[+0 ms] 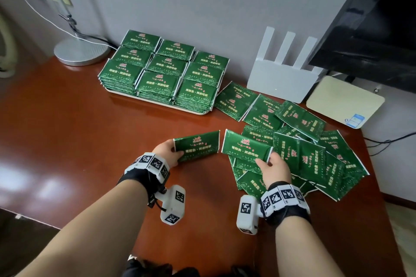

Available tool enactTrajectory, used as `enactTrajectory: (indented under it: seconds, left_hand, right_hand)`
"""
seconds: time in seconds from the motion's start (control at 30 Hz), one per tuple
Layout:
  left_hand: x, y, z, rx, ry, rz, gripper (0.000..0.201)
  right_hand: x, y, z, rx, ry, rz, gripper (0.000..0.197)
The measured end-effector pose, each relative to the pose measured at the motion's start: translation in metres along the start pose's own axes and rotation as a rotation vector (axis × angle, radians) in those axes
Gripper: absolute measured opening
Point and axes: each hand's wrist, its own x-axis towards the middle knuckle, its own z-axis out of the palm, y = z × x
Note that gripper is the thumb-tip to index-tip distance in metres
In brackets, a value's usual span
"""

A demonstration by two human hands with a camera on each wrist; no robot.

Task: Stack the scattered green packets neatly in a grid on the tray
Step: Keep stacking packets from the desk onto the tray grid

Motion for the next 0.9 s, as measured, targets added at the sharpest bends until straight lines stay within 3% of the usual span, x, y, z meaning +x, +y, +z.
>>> enactTrajectory:
  seconds: [0.23, 0.47, 0.6, 0.77, 0.9]
  left_hand:
    - [0.011, 0.024, -0.052, 0.067, -0.026, 0.116, 0.036]
    - [0.037, 0.052, -0.135, 0.087, 0.065, 0.251, 0.032]
    - [0.062, 0.06, -0.188, -0.026, 0.081, 0.27, 0.018]
    - [0.099, 0.064, -0.253, -0.157, 0.052, 0.249, 0.014]
    - [0.136, 0.064, -0.291, -0.136, 0.079, 0.239, 0.016]
  right_hand:
    - [0.0, -0.038, -0.019, 0.152, 0.038, -0.068, 0.011]
    - [-0.002, -0.109, -0.024, 0.249, 0.1, -0.078, 0.034]
    - [0.005, -0.148, -0.021, 0.24, 0.119, -0.11, 0.019]
    - [0.03, -0.191, -0.005, 0.184, 0.132, -0.123, 0.006]
    - [0.057, -0.229, 0.009, 0.205, 0.129, -0.113, 0.026]
